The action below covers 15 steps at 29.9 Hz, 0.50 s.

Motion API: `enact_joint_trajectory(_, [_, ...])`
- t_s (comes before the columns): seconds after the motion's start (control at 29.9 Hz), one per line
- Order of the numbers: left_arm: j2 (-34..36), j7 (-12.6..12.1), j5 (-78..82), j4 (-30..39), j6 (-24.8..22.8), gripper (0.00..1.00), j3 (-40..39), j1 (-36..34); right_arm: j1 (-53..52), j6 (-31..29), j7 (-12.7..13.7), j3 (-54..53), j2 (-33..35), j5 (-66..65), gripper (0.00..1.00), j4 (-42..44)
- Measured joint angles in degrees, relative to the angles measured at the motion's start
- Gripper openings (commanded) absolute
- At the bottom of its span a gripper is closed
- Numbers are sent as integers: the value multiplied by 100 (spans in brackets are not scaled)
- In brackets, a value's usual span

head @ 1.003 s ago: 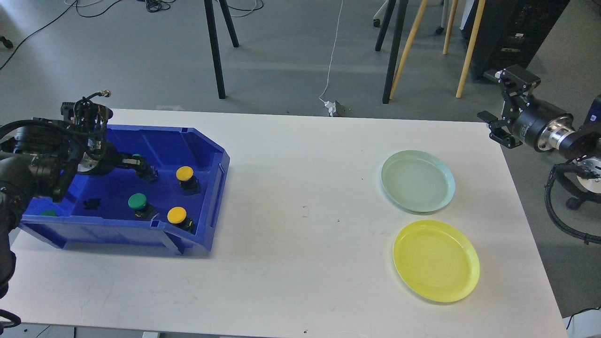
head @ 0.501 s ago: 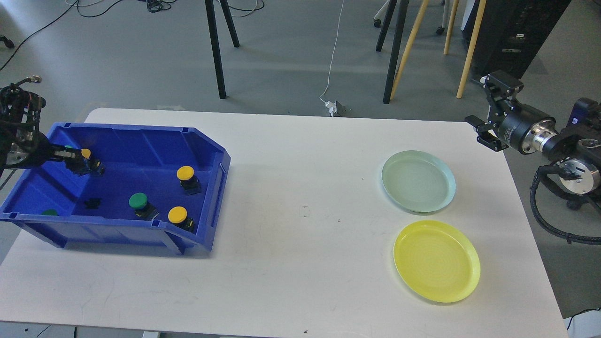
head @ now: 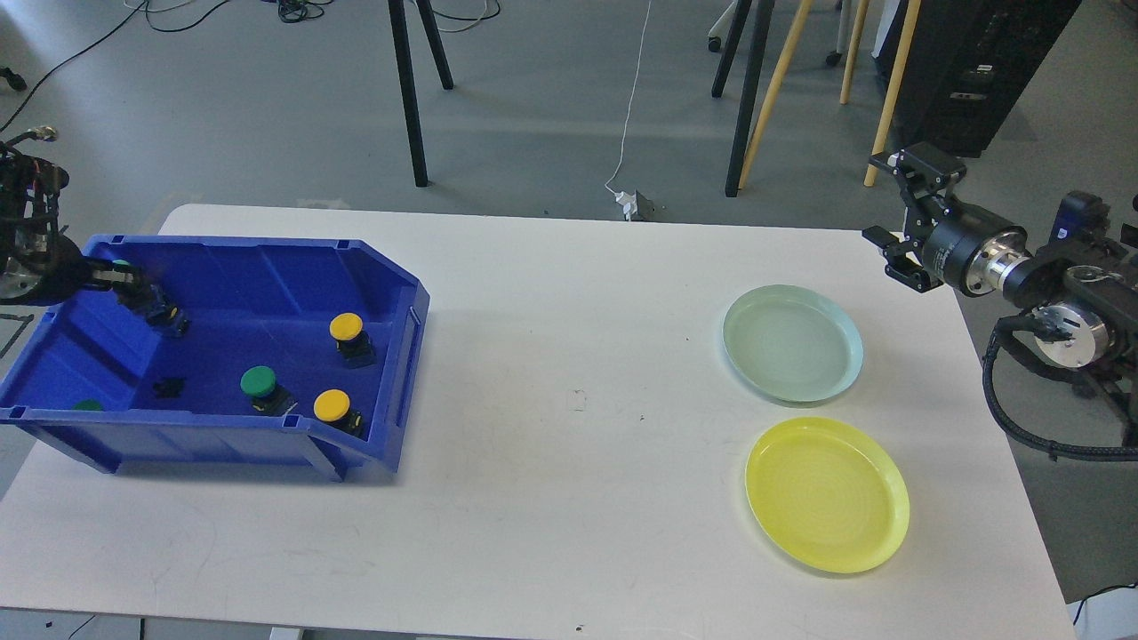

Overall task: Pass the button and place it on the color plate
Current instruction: 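Lift the green button out of the bin with the left gripper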

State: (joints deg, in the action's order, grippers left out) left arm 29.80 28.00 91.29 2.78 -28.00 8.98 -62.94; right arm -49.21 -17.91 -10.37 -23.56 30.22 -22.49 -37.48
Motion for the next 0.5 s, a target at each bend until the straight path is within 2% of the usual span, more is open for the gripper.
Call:
enact_joint_trajectory(0.13, [7, 0, -16, 178, 0, 25, 62, -51, -16, -27, 24, 0, -95, -42, 99, 226])
enact_joint_trajectory(0.3, [303, 0, 76, 731, 0, 25, 121, -70, -18, -94, 30, 0, -145, -53, 99, 293])
enact_joint_trajectory(0.5, [1331, -1, 200, 2287, 0, 25, 174, -128, -54, -176, 32, 0, -171, -55, 99, 419])
